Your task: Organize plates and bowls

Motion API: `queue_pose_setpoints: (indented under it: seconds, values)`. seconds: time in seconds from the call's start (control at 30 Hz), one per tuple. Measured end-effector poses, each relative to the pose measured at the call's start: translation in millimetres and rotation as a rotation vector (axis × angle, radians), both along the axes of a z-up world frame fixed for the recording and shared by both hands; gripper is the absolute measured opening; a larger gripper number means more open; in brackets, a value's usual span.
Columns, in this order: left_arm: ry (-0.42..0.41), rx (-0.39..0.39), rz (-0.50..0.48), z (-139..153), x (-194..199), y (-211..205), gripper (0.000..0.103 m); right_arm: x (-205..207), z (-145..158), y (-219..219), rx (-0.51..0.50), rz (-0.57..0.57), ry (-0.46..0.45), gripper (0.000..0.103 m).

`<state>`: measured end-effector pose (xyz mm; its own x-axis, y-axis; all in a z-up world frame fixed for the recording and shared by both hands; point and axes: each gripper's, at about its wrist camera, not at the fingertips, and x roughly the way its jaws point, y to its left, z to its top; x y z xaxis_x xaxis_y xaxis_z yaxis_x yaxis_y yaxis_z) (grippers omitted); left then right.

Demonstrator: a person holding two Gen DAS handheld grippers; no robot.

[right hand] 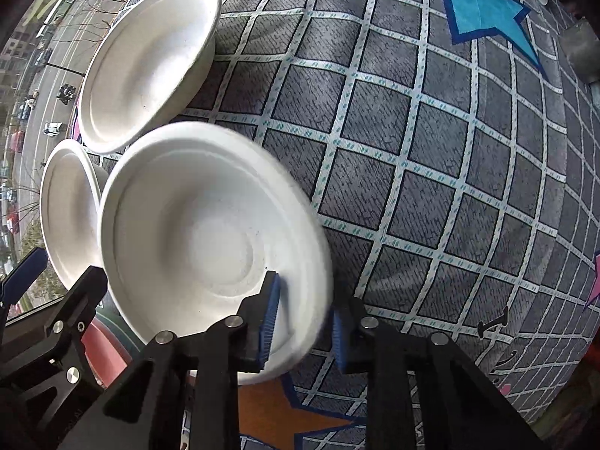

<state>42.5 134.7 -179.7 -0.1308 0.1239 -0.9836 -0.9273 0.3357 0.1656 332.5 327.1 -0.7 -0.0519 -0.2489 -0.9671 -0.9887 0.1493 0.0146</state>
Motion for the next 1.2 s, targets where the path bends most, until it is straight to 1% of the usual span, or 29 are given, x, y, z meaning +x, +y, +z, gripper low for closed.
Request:
queue_pose_setpoints:
  seconds: [0.1, 0.13, 0.17, 0.23, 0.3, 0.33, 0.4, 0.43, 0.47, 0.53, 0.6, 0.67, 0.8, 0.9, 0.93, 1.0, 1.03, 1.07, 1.1, 1.13, 1.17, 1.2]
  values:
    - [-0.007, -0.013, -0.05, -4, 17, -3, 0.08, 7, 13, -13, 0.009, -0.006, 0.015, 0.021]
    - [-0.012, -0.016, -0.069, -5, 23, -5, 0.08, 15, 22, -20, 0.009, -0.01, 0.012, 0.021]
    - [-0.015, -0.022, -0.086, -7, 29, -7, 0.08, 11, 20, -21, 0.006, -0.013, 0.008, 0.021]
    - [-0.024, -0.037, -0.118, -10, 41, -11, 0.08, 21, 30, -32, 0.001, -0.024, 0.014, 0.021]
    - [-0.038, -0.073, -0.148, -17, 51, -17, 0.08, 33, 44, -44, -0.003, -0.032, 0.011, 0.021]
    - [-0.047, -0.095, -0.156, -22, 56, -20, 0.078, 39, 50, -50, -0.005, -0.042, 0.011, 0.021]
    - [-0.062, -0.152, -0.172, -34, 64, -27, 0.061, 52, 63, -66, -0.015, -0.072, 0.017, 0.021]
    - [-0.068, -0.187, -0.183, -41, 69, -32, 0.046, 57, 68, -72, -0.022, -0.086, 0.017, 0.021]
    - [-0.078, -0.217, -0.195, -47, 73, -39, 0.037, 62, 74, -80, -0.027, -0.099, 0.015, 0.021]
    - [-0.096, -0.251, -0.234, -52, 81, -57, 0.033, 71, 88, -103, -0.031, -0.124, 0.022, 0.021]
    - [-0.085, -0.26, -0.299, -56, 93, -78, 0.032, 77, 101, -122, -0.041, -0.148, 0.026, 0.021]
    - [-0.061, -0.245, -0.378, -56, 104, -100, 0.032, 83, 114, -142, -0.05, -0.168, 0.017, 0.021]
    - [-0.069, -0.281, -0.446, -57, 115, -130, 0.032, 98, 143, -182, -0.069, -0.235, 0.004, 0.021]
    - [-0.062, -0.286, -0.518, -56, 120, -152, 0.032, 103, 165, -206, -0.082, -0.248, -0.004, 0.021]
    - [-0.061, -0.289, -0.539, -56, 121, -159, 0.033, 103, 172, -213, -0.085, -0.249, -0.005, 0.021]
    - [-0.06, -0.291, -0.569, -54, 119, -171, 0.039, 107, 187, -226, -0.087, -0.258, -0.011, 0.021]
    - [-0.049, -0.287, -0.582, -53, 119, -179, 0.051, 107, 194, -231, -0.085, -0.263, -0.013, 0.021]
    - [-0.037, -0.273, -0.59, -53, 116, -187, 0.071, 108, 200, -236, -0.082, -0.268, -0.024, 0.021]
    - [-0.03, -0.25, -0.596, -50, 112, -190, 0.079, 108, 206, -243, -0.073, -0.274, -0.04, 0.021]
    - [-0.032, -0.224, -0.603, -45, 102, -196, 0.083, 107, 213, -250, -0.067, -0.282, -0.05, 0.022]
    - [-0.032, -0.207, -0.608, -41, 96, -196, 0.083, 111, 219, -264, -0.063, -0.297, -0.052, 0.022]
    - [-0.032, -0.199, -0.609, -38, 91, -195, 0.083, 123, 225, -294, -0.061, -0.315, -0.056, 0.029]
